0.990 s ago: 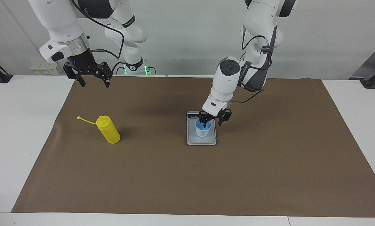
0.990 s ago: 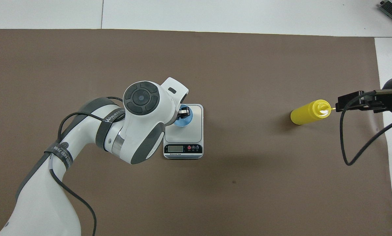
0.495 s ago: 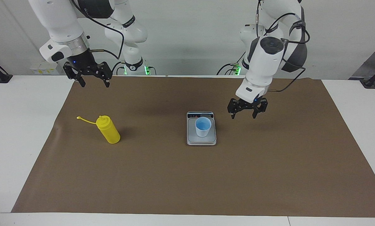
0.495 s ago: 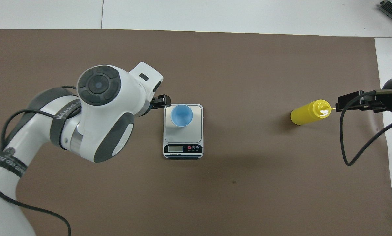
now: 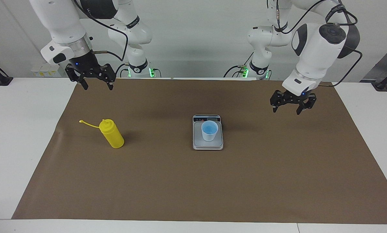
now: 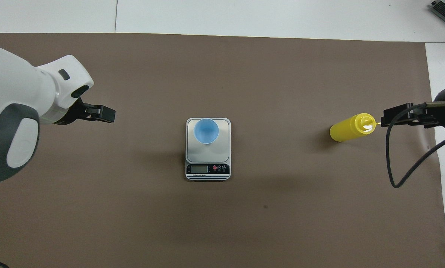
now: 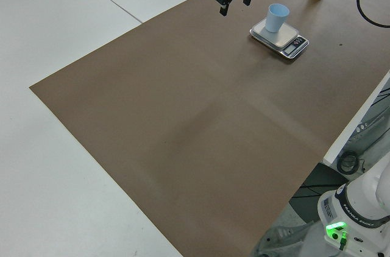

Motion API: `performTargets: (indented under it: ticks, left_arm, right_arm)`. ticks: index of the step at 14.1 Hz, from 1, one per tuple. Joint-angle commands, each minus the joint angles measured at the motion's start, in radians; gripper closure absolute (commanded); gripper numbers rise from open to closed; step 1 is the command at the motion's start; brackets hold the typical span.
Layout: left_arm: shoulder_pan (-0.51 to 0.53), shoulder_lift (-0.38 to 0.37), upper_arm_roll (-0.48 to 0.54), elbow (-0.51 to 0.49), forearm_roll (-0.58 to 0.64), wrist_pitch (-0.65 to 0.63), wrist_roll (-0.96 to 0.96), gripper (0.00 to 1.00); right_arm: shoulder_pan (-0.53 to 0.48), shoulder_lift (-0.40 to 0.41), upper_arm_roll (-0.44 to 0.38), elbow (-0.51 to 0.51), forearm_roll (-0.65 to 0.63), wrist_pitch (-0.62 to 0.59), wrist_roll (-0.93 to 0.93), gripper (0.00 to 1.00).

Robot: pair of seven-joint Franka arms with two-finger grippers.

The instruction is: Pour seasoning into cup on scale with both arms

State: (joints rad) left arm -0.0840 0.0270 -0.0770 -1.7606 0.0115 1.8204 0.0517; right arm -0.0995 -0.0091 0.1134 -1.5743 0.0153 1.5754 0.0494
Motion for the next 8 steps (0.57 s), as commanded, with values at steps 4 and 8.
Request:
performTargets:
  ticks: [4,8]
  left_arm:
    - [0.084,-0.058,-0.004,-0.017,-0.013,-0.047,0.099,0.0]
    - [0.104,-0.07,0.002,0.074,-0.013,-0.18,0.1,0.0]
  right_arm:
    - [-0.017,-0.026,0.006,-0.032,0.012,-0.011,0.004,0.0]
    - [-0.035,-0.04,0.005,-0.067,0.012,0.009,-0.115,0.0]
